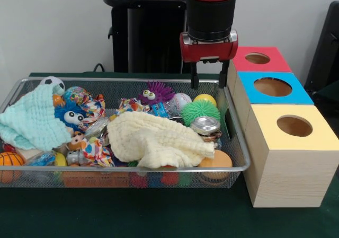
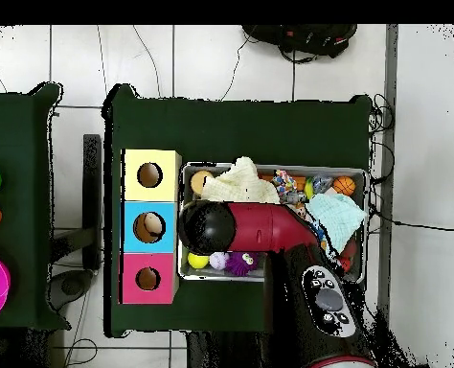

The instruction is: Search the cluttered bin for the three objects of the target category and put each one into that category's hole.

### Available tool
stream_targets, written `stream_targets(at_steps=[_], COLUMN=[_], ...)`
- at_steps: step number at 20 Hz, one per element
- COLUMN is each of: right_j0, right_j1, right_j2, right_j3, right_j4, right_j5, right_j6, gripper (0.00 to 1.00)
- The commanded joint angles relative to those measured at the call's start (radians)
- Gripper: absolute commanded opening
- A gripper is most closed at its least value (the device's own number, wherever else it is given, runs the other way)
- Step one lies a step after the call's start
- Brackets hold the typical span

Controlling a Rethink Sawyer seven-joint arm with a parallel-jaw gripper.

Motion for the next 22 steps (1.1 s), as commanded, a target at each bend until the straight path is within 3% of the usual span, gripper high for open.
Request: stream_targets(at_steps=[1,16,22], right_j0=[-0.017,-0.033,-0.064], right_j1=[0.047,0.074,0.149], right_j2=[0.018,0.022,0.043], right_j3=[0.054,0.050,0.028], right_j4=[-0.057,-0.058,-0.059], right_j5=[-0.054,-0.077,-0.110], right_j6=[0.044,0.038,0.016], gripper=[1.00,1.00,1.00])
